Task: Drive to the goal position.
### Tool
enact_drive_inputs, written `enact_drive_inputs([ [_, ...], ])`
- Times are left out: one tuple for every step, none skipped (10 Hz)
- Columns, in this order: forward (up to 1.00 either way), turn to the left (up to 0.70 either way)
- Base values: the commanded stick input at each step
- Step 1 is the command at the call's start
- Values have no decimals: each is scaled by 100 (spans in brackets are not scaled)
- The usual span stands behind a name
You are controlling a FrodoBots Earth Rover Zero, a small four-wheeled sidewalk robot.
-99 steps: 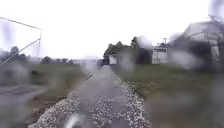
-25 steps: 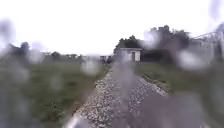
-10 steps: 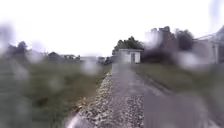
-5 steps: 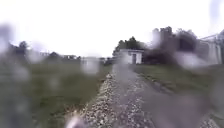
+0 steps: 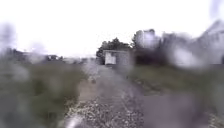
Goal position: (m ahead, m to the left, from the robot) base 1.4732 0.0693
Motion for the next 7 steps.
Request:
enact_drive_inputs([
  [100,0],
  [100,0],
  [100,0],
  [100,0],
  [100,0],
  [100,0],
  [100,0],
])
